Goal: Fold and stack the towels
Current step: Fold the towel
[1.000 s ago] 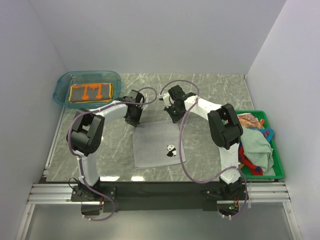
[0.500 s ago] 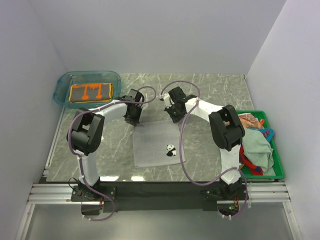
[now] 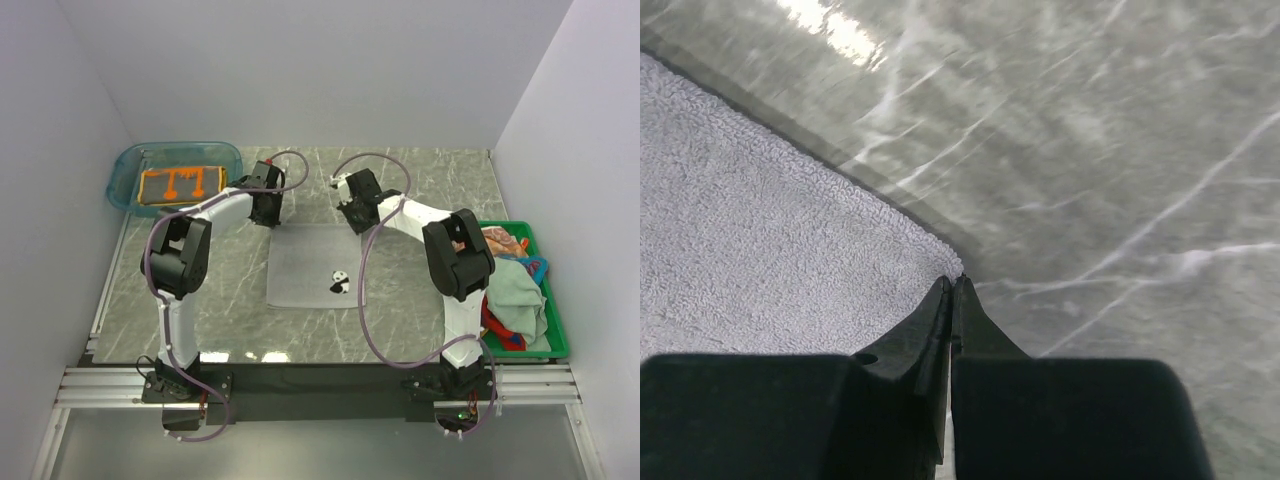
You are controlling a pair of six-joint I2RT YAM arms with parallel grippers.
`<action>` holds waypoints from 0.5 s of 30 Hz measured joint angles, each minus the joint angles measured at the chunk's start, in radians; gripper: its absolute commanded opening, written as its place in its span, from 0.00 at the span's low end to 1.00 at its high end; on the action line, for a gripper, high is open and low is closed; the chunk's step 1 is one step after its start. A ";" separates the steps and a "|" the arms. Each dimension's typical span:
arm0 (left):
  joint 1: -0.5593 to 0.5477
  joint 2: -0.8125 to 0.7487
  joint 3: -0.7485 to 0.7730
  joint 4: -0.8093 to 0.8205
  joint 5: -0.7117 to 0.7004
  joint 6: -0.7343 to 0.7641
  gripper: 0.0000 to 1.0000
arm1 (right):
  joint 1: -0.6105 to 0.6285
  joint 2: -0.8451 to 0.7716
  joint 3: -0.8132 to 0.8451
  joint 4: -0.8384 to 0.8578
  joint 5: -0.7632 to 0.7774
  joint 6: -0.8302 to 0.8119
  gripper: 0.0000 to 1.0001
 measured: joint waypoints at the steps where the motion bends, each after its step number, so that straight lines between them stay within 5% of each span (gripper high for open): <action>1: 0.000 0.000 0.003 0.013 0.000 0.000 0.01 | 0.000 0.000 0.002 0.004 0.013 -0.002 0.00; 15: 0.000 -0.167 -0.111 0.153 0.019 0.027 0.01 | 0.001 -0.218 -0.114 0.121 0.069 -0.002 0.00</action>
